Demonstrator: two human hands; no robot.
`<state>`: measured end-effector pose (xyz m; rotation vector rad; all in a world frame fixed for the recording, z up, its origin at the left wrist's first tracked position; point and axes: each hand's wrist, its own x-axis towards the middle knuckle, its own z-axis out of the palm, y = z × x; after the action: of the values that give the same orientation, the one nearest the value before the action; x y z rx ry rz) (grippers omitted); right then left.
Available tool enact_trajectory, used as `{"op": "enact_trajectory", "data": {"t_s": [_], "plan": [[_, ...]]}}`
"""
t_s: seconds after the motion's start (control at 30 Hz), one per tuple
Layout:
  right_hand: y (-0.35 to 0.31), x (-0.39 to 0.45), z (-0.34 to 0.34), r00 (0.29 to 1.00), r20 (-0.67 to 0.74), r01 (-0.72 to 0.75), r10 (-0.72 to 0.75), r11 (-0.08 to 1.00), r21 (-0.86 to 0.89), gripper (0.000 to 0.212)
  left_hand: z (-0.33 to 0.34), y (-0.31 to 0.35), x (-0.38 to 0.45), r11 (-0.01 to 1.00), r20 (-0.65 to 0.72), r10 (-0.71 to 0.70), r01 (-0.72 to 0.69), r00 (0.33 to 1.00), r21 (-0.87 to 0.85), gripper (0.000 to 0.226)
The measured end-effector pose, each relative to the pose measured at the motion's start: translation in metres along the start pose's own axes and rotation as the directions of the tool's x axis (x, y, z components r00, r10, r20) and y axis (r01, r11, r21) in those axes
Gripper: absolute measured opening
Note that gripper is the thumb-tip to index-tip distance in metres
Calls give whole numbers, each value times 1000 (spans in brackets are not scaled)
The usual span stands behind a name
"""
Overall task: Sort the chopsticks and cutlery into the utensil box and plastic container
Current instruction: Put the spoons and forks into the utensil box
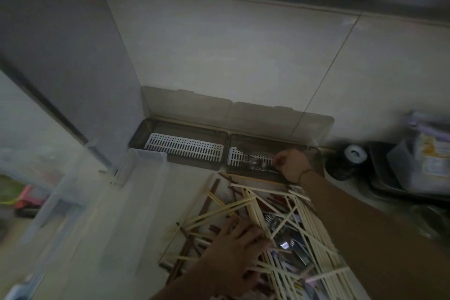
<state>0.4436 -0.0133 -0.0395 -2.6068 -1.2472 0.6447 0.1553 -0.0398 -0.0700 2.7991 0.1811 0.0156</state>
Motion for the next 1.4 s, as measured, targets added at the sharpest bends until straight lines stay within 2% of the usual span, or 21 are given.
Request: {"op": "enact_trajectory", "data": {"t_s": [0.07,0.1,0.2,0.23,0.3,0.37,0.43,0.6,0.73,0.87,1.0,1.23,1.4], "plan": [[2,-4,-1,998,-65,6,-4,999,35,13,1,0,0,1000,-3,-1,1,1000,6,60],[1,-10,-2,989,-149,32,-20,997,73,13,2,1,1,1000,-11,2,-2,1000,13,60],[-5,-48,-1,900,-395,249,-183,961,122,9,2,2,1,999,-22,5,-4,1000,32,62],[-7,-63,1,884,-381,327,-270,941,92,6,1,3,1,999,-28,7,-6,1000,39,62],[-11,-93,5,895,-182,416,-408,909,12,9,-1,3,1,999,-43,18,-16,999,40,61],[-10,-111,7,910,104,411,-401,904,-114,20,-2,4,1,999,-55,26,-24,998,25,60],[-6,-119,10,910,253,389,-328,886,-251,28,-3,5,0,1000,-56,26,-25,998,12,58],[-1,-132,13,970,187,229,-155,837,-498,32,-5,4,-1,998,-11,49,-49,999,34,61],[-2,-133,13,987,144,142,-76,831,-539,28,-7,4,-1,997,16,60,-60,998,58,60],[-3,-130,18,984,180,111,-13,832,-543,26,-8,5,-2,997,6,57,-57,998,46,58],[-4,-129,20,986,161,133,-46,800,-585,26,-6,4,-2,998,51,49,-51,997,46,59],[0,-130,20,980,200,103,1,857,-505,22,-5,3,-1,997,81,46,-51,996,55,59],[0,-132,27,985,164,134,-44,796,-590,20,-7,4,0,992,125,56,-69,991,102,62]]}}
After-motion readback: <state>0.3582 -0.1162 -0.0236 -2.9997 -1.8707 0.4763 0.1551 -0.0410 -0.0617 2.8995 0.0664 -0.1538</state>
